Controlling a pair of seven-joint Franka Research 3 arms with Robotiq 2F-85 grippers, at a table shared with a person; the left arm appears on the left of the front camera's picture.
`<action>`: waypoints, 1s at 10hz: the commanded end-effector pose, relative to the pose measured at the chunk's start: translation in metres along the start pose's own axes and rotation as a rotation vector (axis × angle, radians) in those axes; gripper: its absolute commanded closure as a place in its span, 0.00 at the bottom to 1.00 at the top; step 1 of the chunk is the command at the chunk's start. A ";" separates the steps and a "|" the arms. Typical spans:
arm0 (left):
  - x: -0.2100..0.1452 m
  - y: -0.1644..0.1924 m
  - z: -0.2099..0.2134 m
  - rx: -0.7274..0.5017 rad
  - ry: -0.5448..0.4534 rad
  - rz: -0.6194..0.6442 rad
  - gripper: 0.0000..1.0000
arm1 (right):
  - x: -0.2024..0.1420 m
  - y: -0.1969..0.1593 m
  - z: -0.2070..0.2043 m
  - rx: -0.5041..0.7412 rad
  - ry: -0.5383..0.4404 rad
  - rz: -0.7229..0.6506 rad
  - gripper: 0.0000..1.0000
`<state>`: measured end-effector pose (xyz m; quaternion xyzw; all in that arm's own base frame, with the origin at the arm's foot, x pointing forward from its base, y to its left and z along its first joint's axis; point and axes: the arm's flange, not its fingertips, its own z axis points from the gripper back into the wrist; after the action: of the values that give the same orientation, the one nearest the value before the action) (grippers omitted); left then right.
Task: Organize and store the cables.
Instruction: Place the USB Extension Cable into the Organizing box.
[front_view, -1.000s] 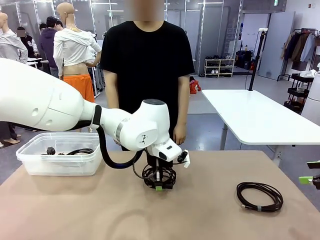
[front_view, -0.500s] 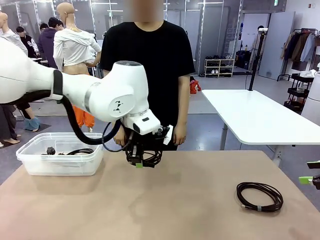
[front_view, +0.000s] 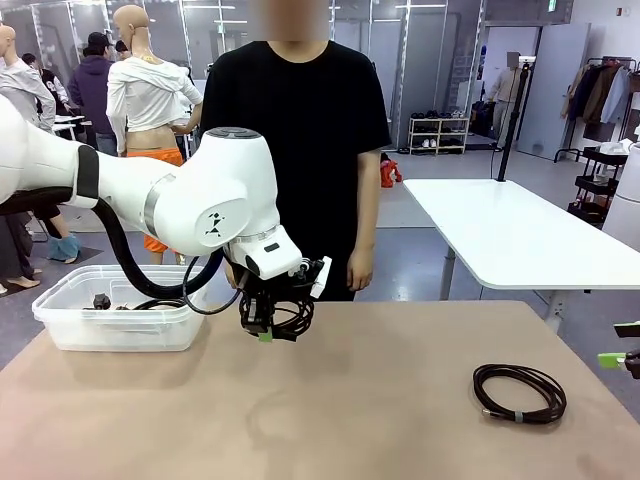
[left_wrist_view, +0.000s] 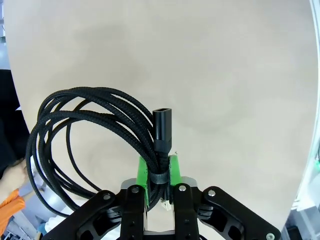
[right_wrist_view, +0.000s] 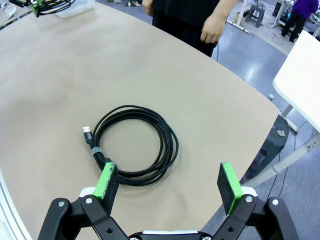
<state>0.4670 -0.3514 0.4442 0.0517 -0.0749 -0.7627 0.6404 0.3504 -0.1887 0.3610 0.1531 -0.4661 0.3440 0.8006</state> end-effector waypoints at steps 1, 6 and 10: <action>0.005 0.007 0.004 -0.008 0.015 0.013 1.00 | 0.000 0.000 0.001 -0.004 0.001 0.006 0.00; -0.035 0.025 0.014 0.023 -0.043 -0.021 0.81 | 0.000 0.000 0.001 -0.004 0.001 0.006 0.00; -0.139 0.049 0.042 0.063 -0.078 -0.069 0.81 | 0.000 0.000 0.001 -0.004 0.001 0.006 0.00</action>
<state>0.5351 -0.2394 0.4890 0.0611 -0.1143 -0.7738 0.6201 0.3503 -0.1888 0.3610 0.1530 -0.4662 0.3438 0.8007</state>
